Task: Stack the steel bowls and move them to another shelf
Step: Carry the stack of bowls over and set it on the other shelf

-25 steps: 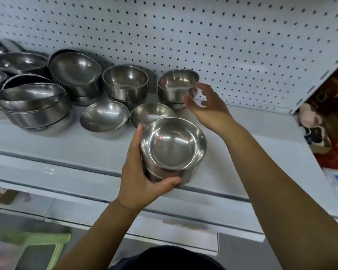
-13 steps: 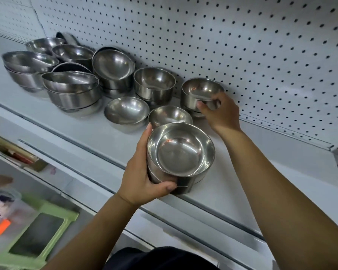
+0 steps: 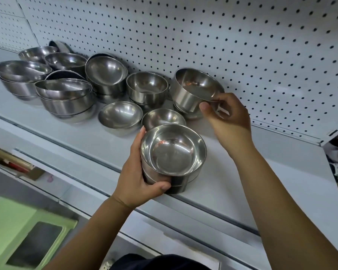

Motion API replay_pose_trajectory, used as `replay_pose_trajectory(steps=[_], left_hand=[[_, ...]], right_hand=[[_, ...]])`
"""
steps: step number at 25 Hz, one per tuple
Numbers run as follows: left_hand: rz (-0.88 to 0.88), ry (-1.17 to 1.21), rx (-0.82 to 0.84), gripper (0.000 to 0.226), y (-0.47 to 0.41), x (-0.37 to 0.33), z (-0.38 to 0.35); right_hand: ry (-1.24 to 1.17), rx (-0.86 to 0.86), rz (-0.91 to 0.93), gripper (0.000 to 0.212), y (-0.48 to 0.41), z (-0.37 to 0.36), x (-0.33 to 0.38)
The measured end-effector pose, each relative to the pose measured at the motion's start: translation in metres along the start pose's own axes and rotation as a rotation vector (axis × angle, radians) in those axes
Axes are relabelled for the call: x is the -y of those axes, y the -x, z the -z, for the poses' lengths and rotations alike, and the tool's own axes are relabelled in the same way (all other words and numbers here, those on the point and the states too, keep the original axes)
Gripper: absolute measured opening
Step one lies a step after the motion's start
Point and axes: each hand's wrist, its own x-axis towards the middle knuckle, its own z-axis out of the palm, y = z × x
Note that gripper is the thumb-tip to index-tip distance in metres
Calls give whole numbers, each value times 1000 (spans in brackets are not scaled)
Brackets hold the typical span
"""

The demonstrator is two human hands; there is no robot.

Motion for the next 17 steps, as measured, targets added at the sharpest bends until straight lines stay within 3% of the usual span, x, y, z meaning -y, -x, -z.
replay_pose_trajectory(steps=[5, 10, 17], left_hand=[[3, 27, 21, 128, 1, 1, 1], [6, 57, 27, 130, 0, -1, 0], [4, 8, 32, 125, 1, 1, 2]], right_hand=[[-150, 103, 100, 27, 46, 14, 16], [-105, 196, 184, 27, 81, 20, 16], [-3, 261, 124, 46, 106, 17, 15]])
